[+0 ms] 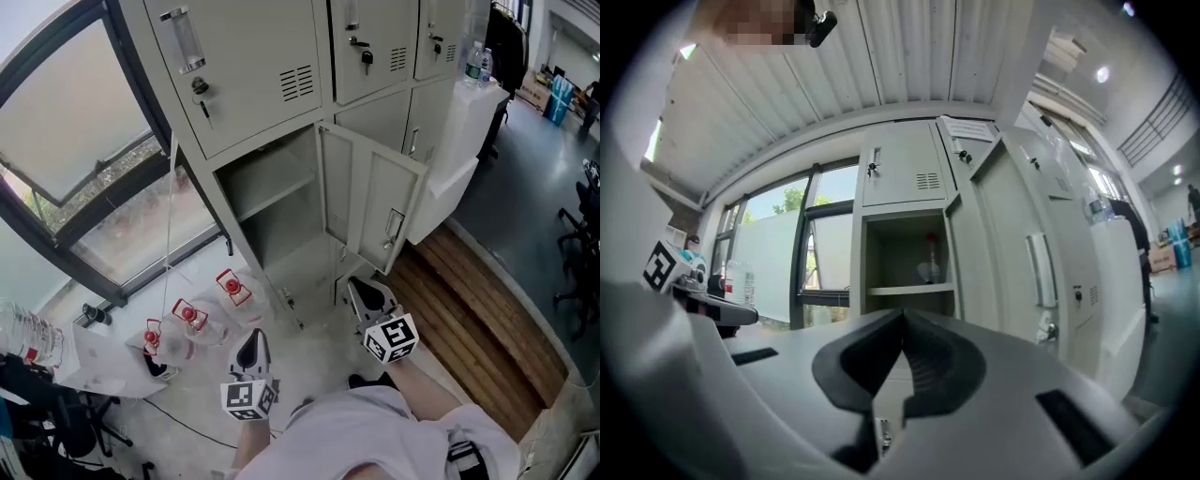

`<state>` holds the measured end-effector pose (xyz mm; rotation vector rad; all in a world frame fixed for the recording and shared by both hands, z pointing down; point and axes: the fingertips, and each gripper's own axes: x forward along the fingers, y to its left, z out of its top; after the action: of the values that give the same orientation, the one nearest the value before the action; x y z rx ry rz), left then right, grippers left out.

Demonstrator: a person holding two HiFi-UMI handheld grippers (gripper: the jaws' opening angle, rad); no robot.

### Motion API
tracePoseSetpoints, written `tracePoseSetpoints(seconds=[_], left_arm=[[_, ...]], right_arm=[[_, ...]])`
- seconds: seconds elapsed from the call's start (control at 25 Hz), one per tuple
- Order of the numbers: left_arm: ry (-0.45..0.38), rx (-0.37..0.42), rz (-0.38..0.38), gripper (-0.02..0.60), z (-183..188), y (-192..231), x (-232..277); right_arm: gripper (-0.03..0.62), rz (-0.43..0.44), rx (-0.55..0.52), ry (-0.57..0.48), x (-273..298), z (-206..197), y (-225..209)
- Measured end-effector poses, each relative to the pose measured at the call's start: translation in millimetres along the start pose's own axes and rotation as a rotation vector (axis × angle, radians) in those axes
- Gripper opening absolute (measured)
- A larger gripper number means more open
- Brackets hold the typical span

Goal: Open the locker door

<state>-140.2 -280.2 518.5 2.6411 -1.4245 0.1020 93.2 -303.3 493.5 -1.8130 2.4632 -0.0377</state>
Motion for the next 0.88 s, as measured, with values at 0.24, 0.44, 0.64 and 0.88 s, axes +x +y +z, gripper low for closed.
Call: tracePoseSetpoints(seconds=[0.24,0.44,0.64,0.88], left_arm=[[-0.014,0.003,0.057,0.003,2.7,11.5,-10.1],[-0.013,0.004,0.096,0.003,1.4,19.2,-18.2],[-0.017,0.004,0.124,0.002,4.0,26.3,-20.1],[-0.016,0.000,0.120,0.003,3.7,24.1,-15.8]], right_arm=[[0.013,0.136,0.008,0.039,11.9,-11.6,39.9],[0.012,0.234,0.024,0.084,19.2,-24.4,64.9],[0.013,0.294,0.018,0.089,25.8,-27.0,81.5],[0.012,0.318,0.028,0.101,24.3,-29.5,87.7]])
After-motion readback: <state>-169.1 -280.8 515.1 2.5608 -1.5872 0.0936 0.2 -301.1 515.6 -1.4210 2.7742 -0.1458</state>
